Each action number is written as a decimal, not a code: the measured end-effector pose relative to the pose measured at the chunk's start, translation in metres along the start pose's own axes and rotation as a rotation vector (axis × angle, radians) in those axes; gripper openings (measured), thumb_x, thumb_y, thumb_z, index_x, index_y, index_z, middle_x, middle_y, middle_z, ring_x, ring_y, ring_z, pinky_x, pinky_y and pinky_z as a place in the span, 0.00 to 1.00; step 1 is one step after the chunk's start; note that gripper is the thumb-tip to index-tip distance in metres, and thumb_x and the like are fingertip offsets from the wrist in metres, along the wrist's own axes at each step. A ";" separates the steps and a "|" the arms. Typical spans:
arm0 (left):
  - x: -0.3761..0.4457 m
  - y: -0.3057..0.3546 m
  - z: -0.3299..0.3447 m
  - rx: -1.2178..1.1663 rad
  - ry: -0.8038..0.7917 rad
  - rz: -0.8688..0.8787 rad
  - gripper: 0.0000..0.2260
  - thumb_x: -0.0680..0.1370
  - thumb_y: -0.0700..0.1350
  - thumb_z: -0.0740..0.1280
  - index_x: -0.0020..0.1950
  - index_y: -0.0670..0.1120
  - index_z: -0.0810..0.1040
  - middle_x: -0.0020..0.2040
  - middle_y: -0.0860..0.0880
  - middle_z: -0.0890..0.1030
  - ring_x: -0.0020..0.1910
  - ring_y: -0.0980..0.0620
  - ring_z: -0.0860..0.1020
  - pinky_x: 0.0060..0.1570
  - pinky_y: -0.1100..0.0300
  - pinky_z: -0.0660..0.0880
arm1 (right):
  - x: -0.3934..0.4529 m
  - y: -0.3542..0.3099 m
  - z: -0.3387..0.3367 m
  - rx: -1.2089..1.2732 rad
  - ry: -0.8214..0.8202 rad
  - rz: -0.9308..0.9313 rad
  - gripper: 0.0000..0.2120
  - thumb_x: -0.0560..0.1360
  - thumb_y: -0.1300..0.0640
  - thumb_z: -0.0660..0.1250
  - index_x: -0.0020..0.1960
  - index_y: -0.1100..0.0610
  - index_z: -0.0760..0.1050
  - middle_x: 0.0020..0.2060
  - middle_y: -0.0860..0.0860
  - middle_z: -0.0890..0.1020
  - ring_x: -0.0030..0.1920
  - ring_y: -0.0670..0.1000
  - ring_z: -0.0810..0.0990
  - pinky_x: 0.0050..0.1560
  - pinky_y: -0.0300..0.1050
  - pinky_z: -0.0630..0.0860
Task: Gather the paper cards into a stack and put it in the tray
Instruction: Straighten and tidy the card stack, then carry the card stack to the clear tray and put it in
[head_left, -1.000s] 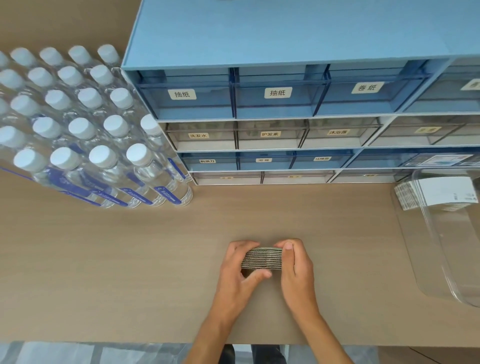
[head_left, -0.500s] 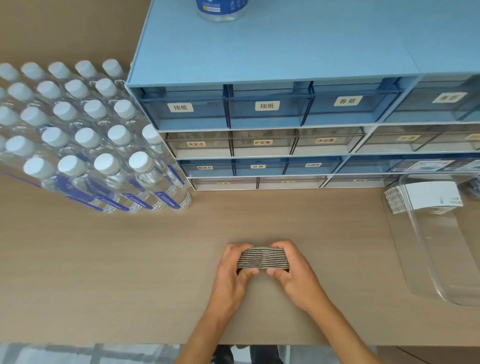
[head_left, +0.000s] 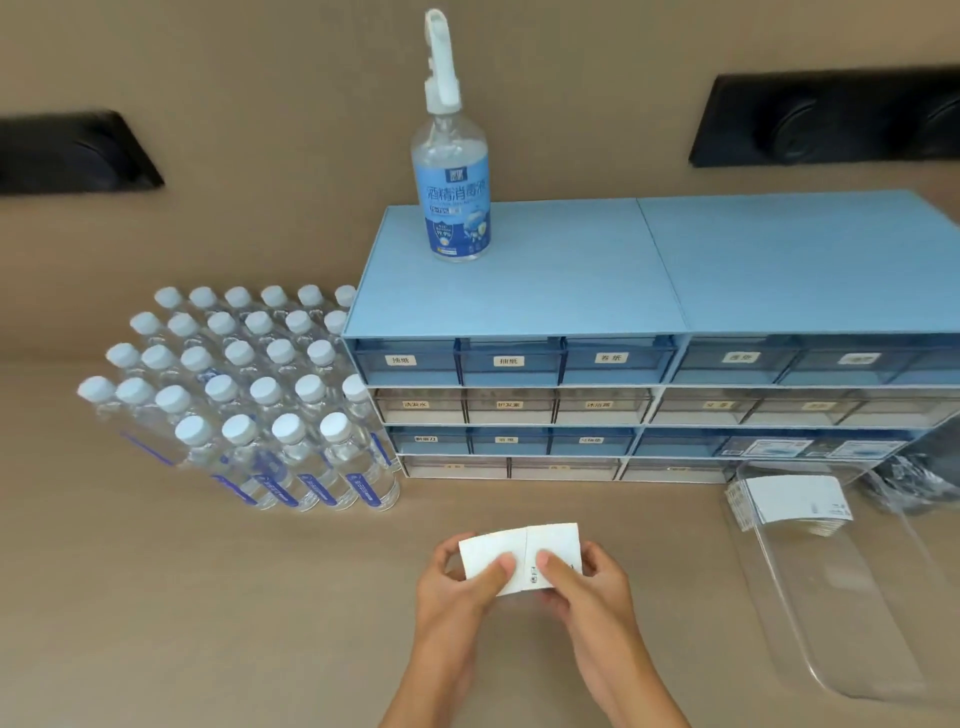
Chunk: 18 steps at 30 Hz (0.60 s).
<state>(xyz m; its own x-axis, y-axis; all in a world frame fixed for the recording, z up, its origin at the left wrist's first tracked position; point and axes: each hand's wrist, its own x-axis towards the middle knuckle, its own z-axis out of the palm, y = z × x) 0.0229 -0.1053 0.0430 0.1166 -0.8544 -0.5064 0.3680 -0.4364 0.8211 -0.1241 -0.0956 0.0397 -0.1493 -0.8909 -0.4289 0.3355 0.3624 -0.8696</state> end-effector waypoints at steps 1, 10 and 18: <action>-0.004 0.006 0.004 -0.050 0.012 -0.014 0.25 0.65 0.37 0.80 0.60 0.39 0.76 0.46 0.39 0.88 0.44 0.42 0.86 0.44 0.52 0.83 | -0.002 -0.007 0.005 0.017 0.006 -0.005 0.12 0.72 0.63 0.73 0.54 0.63 0.78 0.49 0.63 0.85 0.47 0.59 0.85 0.49 0.57 0.79; -0.031 0.056 0.030 -0.182 -0.062 -0.067 0.10 0.74 0.37 0.73 0.55 0.37 0.80 0.49 0.39 0.88 0.44 0.48 0.87 0.44 0.58 0.80 | -0.013 -0.059 0.033 0.148 0.020 -0.069 0.09 0.74 0.63 0.71 0.54 0.65 0.78 0.45 0.59 0.87 0.40 0.52 0.86 0.40 0.47 0.80; -0.029 0.077 0.035 -0.156 -0.064 -0.001 0.09 0.74 0.36 0.73 0.53 0.36 0.80 0.48 0.38 0.87 0.41 0.48 0.86 0.43 0.57 0.79 | -0.021 -0.074 0.050 0.195 0.048 -0.108 0.09 0.74 0.60 0.71 0.53 0.63 0.79 0.45 0.58 0.88 0.42 0.53 0.87 0.40 0.44 0.80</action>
<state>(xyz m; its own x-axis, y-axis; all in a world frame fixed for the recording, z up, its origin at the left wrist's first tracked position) 0.0161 -0.1242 0.1303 0.0589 -0.8726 -0.4849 0.5075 -0.3921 0.7673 -0.0989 -0.1172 0.1253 -0.2371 -0.9058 -0.3512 0.4882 0.2014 -0.8492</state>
